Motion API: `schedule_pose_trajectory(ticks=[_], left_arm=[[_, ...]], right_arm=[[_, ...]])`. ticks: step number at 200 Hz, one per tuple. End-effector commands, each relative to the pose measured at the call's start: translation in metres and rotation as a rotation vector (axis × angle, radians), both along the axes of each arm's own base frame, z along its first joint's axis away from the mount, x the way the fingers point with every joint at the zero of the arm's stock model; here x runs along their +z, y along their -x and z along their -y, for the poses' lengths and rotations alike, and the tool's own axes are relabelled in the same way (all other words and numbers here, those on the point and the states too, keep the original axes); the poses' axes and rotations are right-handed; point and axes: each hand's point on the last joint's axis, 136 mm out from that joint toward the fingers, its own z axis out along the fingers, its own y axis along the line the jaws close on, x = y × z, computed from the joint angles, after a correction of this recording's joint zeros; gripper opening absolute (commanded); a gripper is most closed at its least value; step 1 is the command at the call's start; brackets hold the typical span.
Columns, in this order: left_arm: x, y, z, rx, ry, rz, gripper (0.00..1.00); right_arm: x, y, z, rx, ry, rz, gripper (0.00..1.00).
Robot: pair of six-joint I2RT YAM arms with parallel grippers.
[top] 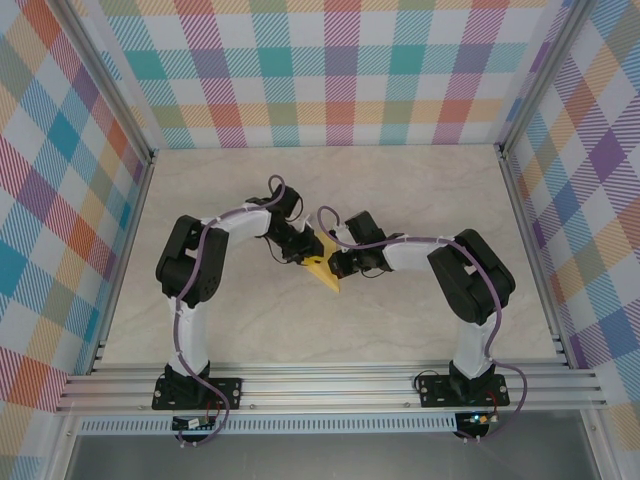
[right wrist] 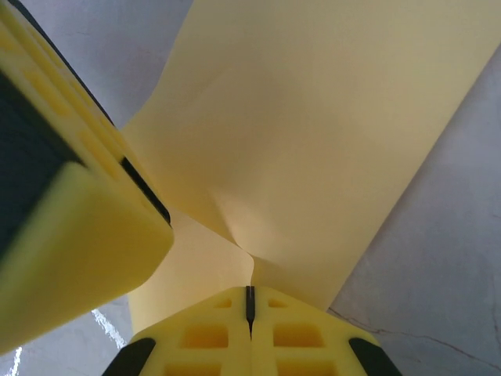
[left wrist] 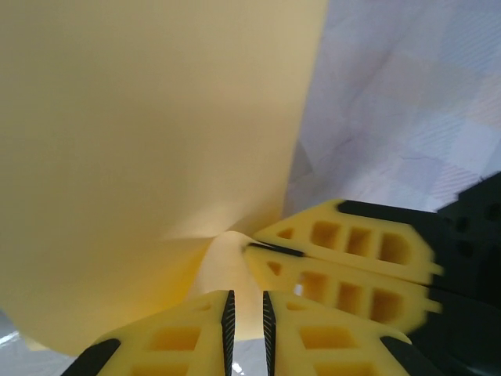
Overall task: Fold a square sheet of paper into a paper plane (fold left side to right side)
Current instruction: Third fold the triangle at the center of the table.
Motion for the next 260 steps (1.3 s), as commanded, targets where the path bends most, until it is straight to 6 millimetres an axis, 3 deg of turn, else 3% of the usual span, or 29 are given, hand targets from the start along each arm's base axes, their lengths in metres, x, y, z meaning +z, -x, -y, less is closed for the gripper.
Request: schedule_pose_trajectory(ticks=[1,88,121,171,195,223,260], left_arm=[[-0.014,0.006,-0.003,0.01,-0.037,-0.023,0.18],[-0.052,0.012,-0.02,0.003,-0.154,-0.041,0.18],[-0.069,0.017,-0.031,0.001,-0.218,-0.059,0.17],[-0.085,0.023,-0.037,0.006,-0.253,-0.085,0.16],[-0.084,0.022,-0.036,0.007,-0.251,-0.081,0.16],[-0.08,0.019,-0.036,0.011,-0.247,-0.073,0.16],[-0.079,0.017,-0.034,0.01,-0.245,-0.069,0.16]], right_arm=[[-0.03,0.025,0.012,0.03,0.074,-0.106,0.0],[-0.026,0.026,0.009,0.033,0.059,-0.107,0.0],[0.002,0.018,0.002,0.021,0.005,-0.074,0.0],[0.045,0.004,0.008,-0.021,-0.013,-0.016,0.15],[0.058,0.013,0.012,-0.006,-0.016,-0.017,0.2],[0.062,0.037,0.007,0.045,-0.074,-0.106,0.21],[0.045,0.068,-0.017,0.106,-0.112,-0.245,0.21]])
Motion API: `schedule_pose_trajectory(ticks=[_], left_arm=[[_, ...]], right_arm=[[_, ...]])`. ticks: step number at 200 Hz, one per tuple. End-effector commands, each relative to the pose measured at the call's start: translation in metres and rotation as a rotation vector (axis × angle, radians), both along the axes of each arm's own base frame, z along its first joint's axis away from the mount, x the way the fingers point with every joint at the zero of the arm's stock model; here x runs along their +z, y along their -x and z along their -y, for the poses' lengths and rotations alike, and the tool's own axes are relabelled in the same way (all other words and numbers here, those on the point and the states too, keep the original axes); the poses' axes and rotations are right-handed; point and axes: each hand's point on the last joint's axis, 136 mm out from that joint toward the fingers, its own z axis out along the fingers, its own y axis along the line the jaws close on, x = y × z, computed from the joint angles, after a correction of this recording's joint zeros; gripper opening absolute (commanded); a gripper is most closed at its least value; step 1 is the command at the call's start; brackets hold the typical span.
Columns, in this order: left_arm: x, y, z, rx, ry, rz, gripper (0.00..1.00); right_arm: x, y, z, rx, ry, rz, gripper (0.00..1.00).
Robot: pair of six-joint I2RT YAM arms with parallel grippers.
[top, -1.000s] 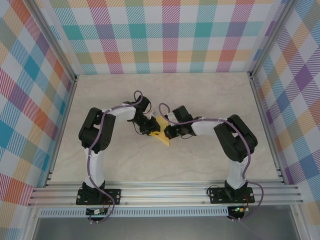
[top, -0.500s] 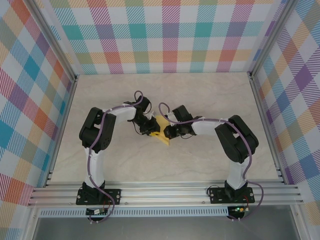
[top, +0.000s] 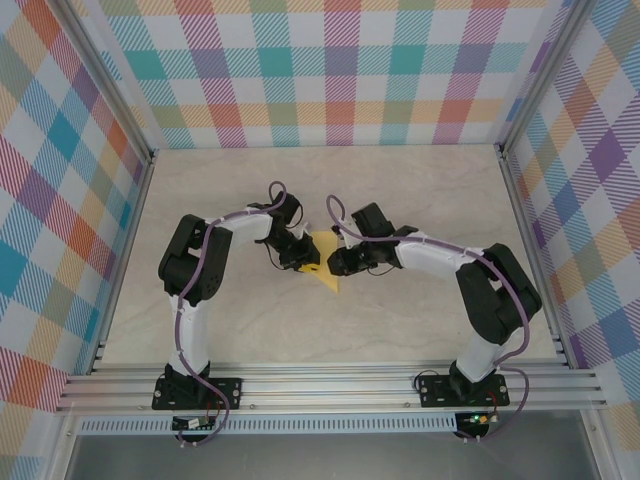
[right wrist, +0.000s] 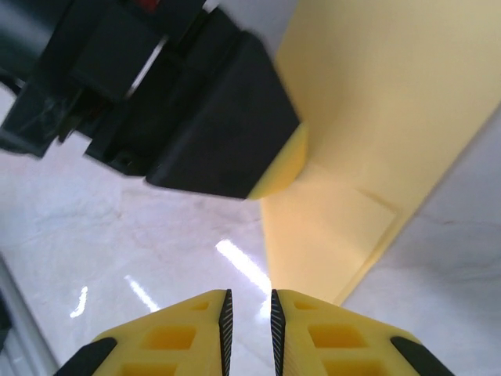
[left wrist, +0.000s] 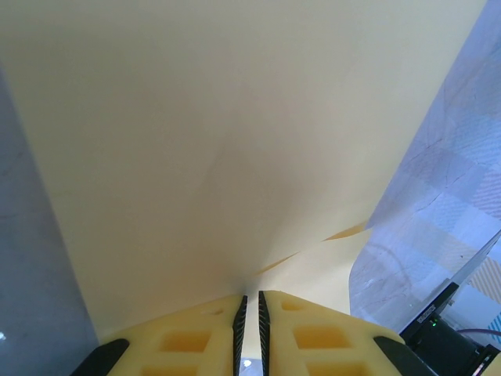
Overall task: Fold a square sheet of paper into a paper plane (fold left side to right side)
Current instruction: Third fold the triangle at the center of the table.
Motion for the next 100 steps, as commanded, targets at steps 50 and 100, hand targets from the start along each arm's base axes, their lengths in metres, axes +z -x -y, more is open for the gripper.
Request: schedule_pose_trajectory(ticks=[50,100], left_arm=[[-0.052,0.008,-0.022,0.008,-0.174,-0.046,0.16],[-0.052,0.008,-0.022,0.007,-0.174,-0.046,0.16]], right_arm=[[-0.04,0.032,-0.016,0.057,0.032,-0.198,0.2],[-0.051,0.033,-0.007,0.043,0.093,-0.204,0.2]])
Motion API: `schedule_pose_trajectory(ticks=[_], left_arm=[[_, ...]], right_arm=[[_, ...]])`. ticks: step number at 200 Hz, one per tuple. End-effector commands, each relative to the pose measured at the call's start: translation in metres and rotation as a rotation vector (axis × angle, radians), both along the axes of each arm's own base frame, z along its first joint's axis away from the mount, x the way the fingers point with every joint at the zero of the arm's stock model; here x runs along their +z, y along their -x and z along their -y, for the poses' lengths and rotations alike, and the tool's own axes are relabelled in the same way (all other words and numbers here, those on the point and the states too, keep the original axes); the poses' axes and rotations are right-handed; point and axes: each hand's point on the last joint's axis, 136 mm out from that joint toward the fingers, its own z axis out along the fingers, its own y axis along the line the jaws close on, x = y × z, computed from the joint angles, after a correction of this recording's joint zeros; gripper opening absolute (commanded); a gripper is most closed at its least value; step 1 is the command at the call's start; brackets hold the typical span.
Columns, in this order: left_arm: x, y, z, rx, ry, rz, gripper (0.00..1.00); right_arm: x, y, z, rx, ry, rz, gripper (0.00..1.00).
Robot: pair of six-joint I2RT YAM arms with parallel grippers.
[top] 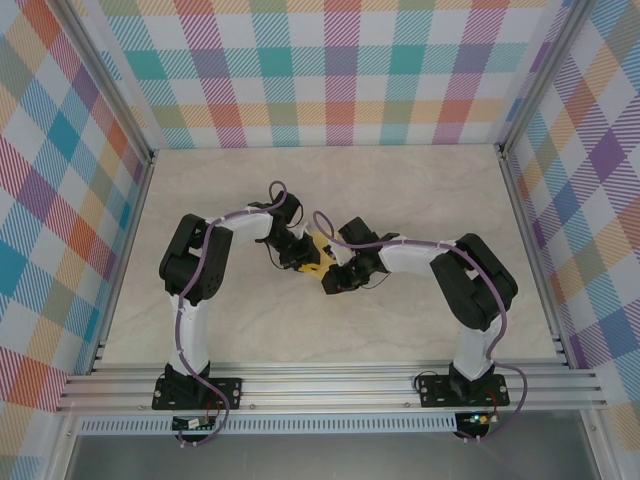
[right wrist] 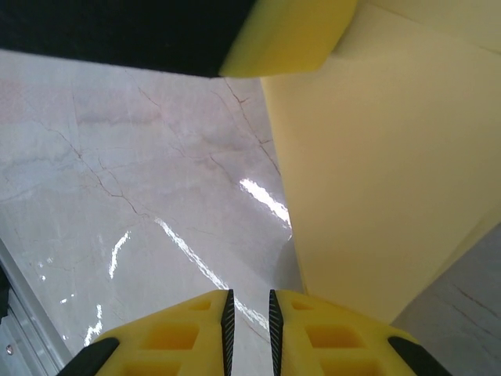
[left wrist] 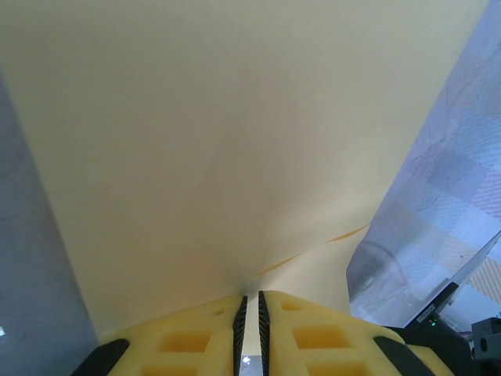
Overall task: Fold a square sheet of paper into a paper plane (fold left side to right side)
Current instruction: Third fold the triangle at the center of the table.
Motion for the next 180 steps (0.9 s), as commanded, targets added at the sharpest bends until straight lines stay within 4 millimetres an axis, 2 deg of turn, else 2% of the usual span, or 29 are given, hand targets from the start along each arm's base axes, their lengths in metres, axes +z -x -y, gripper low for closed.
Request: schedule_pose_trajectory(ticks=[1,81,180], left_arm=[[-0.053,0.008,-0.023,0.006,-0.171,-0.038,0.16],[-0.052,0.007,-0.022,0.005,-0.172,-0.033,0.16],[-0.052,0.006,-0.023,0.004,-0.176,-0.031,0.16]], right_arm=[[0.0,-0.001,0.002,0.001,0.02,-0.006,0.2],[-0.002,0.008,-0.001,0.017,-0.015,-0.054,0.2],[-0.017,0.012,0.007,-0.005,0.046,-0.087,0.19]])
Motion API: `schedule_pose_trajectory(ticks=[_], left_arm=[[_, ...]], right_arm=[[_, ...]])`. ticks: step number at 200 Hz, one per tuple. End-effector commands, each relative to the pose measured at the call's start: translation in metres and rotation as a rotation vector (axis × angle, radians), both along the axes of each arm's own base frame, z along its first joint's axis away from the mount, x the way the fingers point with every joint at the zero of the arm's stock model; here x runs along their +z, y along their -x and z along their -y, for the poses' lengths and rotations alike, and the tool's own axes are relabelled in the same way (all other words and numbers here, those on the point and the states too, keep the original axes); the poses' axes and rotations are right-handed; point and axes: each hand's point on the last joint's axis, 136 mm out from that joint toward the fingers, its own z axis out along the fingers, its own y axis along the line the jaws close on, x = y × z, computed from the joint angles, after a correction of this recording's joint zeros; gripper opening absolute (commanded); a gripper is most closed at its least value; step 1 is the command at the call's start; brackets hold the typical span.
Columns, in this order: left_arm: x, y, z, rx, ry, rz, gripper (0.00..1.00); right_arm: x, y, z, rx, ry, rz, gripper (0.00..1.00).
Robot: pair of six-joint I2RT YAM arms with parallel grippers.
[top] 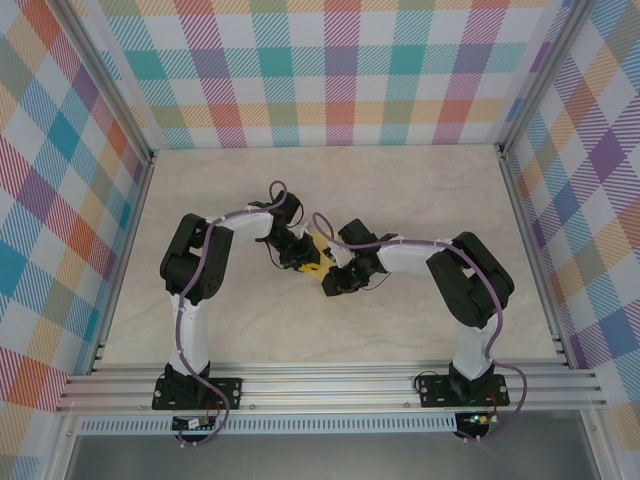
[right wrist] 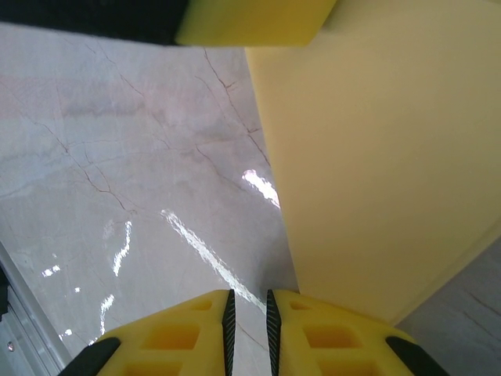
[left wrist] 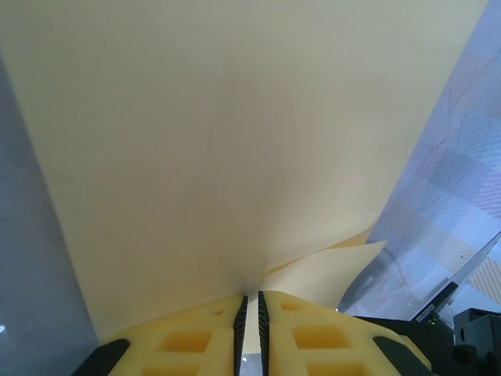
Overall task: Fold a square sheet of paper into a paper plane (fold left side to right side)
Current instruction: Third fold the triangle at the center of the table.
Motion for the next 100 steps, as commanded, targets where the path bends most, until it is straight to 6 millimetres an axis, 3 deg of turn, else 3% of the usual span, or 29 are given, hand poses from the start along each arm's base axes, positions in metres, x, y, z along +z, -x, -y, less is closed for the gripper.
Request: schedule_pose_trajectory(ticks=[1,63,84,100], left_arm=[[-0.052,0.006,-0.023,0.003,-0.172,-0.021,0.16],[-0.053,0.006,-0.023,0.002,-0.177,-0.022,0.16],[-0.052,0.004,-0.023,0.002,-0.173,-0.019,0.16],[-0.051,0.005,-0.022,0.001,-0.171,-0.018,0.16]], right_arm=[[-0.009,0.008,0.008,-0.008,0.041,-0.054,0.19],[-0.005,0.028,0.024,-0.007,0.05,-0.08,0.18],[0.007,0.028,0.025,-0.005,0.027,-0.075,0.18],[0.028,0.022,0.02,-0.002,-0.013,-0.04,0.18]])
